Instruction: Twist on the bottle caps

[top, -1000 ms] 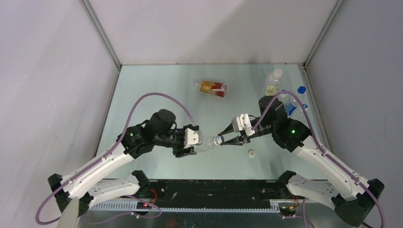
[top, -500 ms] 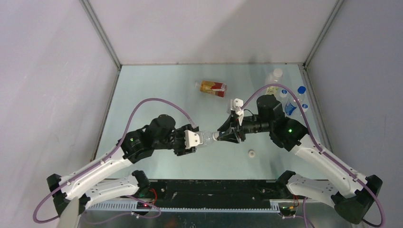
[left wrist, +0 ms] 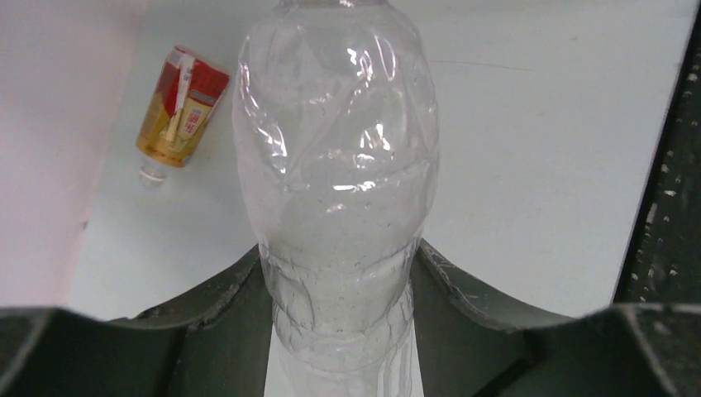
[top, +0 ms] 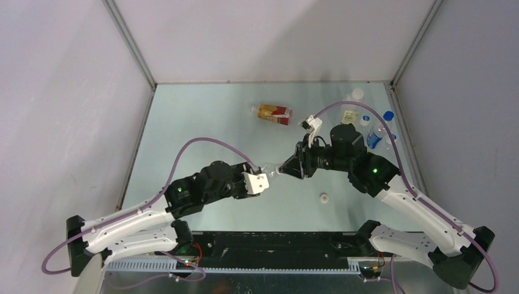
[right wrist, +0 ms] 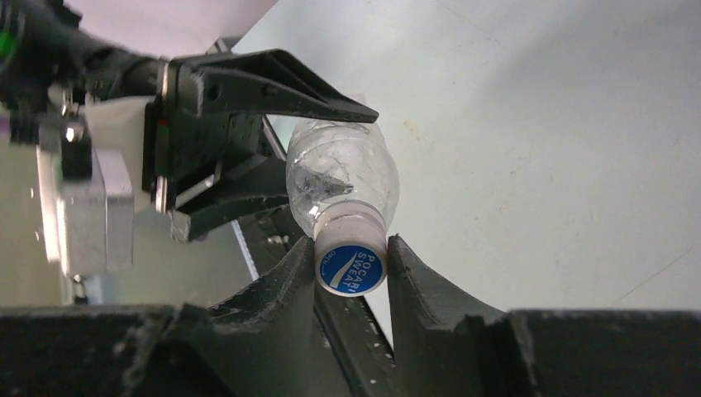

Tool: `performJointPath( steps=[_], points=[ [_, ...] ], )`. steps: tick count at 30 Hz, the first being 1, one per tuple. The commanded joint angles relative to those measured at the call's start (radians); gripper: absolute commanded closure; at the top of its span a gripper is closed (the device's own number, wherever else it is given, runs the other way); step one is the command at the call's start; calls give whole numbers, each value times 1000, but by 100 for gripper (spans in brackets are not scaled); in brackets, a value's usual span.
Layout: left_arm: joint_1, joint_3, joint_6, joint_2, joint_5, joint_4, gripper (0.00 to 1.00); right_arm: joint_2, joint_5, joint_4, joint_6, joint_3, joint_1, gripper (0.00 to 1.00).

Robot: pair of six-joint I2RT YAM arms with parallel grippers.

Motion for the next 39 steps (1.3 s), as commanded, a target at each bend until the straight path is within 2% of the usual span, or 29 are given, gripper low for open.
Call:
performJointPath(
  steps=[1, 10, 15, 20, 25, 28, 30, 33, 35, 36, 39],
  points=[
    [-71, 25, 13, -4, -137, 373, 78, 17, 111, -63, 280, 14, 23, 100],
    [-190, 3, 51, 93, -430, 531, 78, 57, 132, -154, 573, 14, -10, 100],
    [-234, -15, 52, 124, -506, 570, 78, 66, 134, -147, 667, 14, -9, 91],
    [-237, -47, 2, 111, -518, 571, 78, 28, 174, -96, 668, -10, -9, 81],
    [-224, -86, -78, 116, -524, 500, 79, -21, 175, -53, 569, -29, -22, 57],
    [-207, -114, -156, 95, -490, 482, 79, -59, 169, -28, 540, -46, -43, 49],
    [-186, -132, -202, 90, -459, 472, 79, -81, 151, -11, 510, -59, -62, 39],
    [-149, -156, -267, 93, -401, 457, 79, -103, 129, -3, 466, -70, -100, 32],
    [-130, -163, -296, 98, -369, 444, 79, -123, 111, -3, 451, -70, -129, 18],
    [-116, -165, -305, 99, -361, 442, 79, -128, 93, 2, 445, -70, -140, 5],
    [-77, -180, -350, 101, -311, 452, 79, -156, 38, 39, 401, -70, -200, 1]
  ],
)
